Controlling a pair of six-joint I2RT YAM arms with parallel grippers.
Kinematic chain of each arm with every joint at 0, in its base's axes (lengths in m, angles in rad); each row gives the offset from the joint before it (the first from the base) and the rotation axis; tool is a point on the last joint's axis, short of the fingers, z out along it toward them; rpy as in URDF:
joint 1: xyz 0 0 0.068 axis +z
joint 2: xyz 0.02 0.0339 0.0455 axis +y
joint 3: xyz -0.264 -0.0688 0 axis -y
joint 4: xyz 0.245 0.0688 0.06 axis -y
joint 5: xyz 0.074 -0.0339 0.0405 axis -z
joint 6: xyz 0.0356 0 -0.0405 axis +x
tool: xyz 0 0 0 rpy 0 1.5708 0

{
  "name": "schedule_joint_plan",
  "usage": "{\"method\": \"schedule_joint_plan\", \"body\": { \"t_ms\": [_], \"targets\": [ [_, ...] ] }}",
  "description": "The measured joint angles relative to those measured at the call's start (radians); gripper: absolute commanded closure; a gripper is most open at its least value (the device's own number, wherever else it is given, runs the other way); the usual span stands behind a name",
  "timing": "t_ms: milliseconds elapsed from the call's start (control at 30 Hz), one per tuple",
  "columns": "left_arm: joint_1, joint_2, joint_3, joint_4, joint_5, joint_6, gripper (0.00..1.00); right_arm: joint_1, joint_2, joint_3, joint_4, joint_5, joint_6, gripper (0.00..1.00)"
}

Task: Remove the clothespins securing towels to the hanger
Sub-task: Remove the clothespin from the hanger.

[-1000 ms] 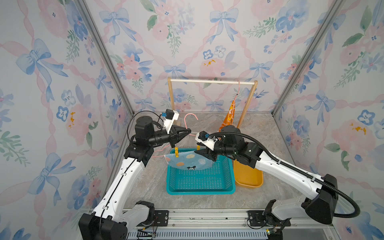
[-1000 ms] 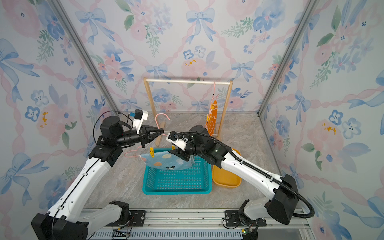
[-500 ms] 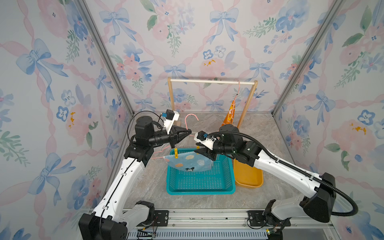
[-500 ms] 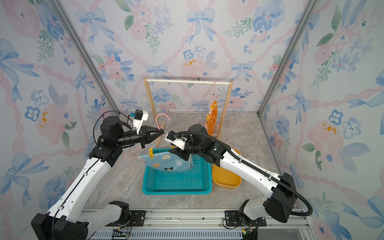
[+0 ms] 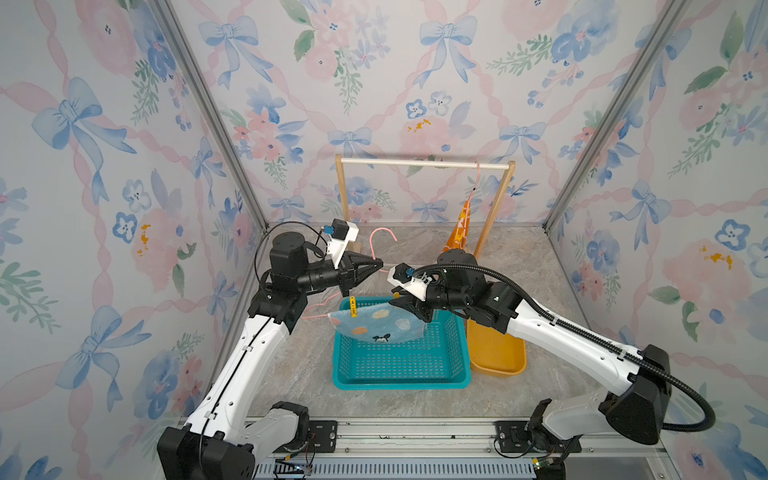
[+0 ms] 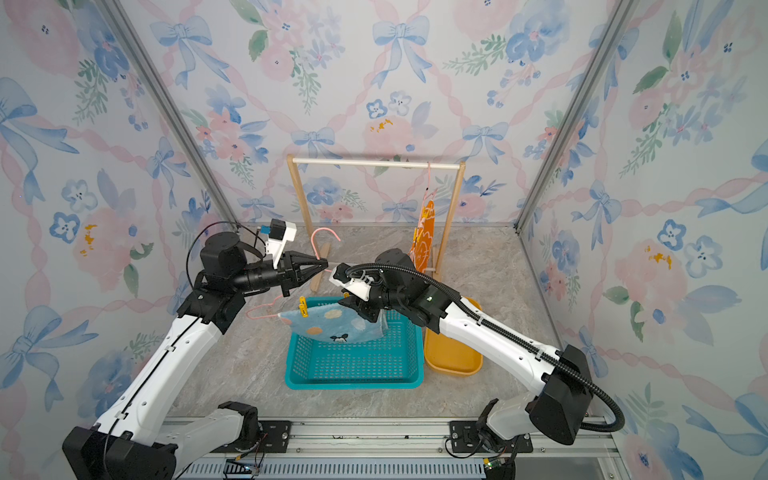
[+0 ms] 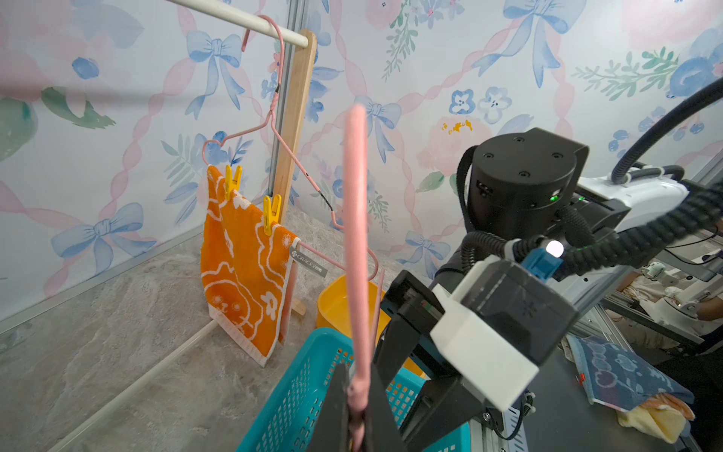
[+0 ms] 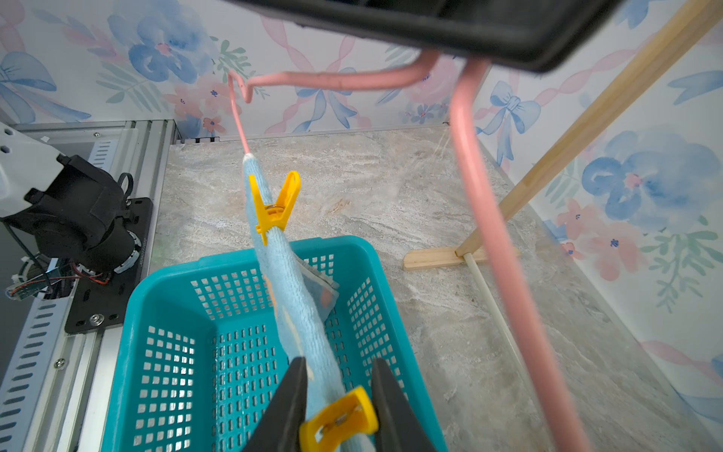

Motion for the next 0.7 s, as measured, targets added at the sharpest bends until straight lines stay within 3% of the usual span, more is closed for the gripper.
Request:
{"method": "schedule_joint_plan", "body": {
  "t_ms": [700],
  "targets": [
    [0.000,0.000,0.000,0.000,0.000,0.000,1.00,0.003,0.020,0.032,-0.007,-0.008,0.000,0.92]
  ]
}}
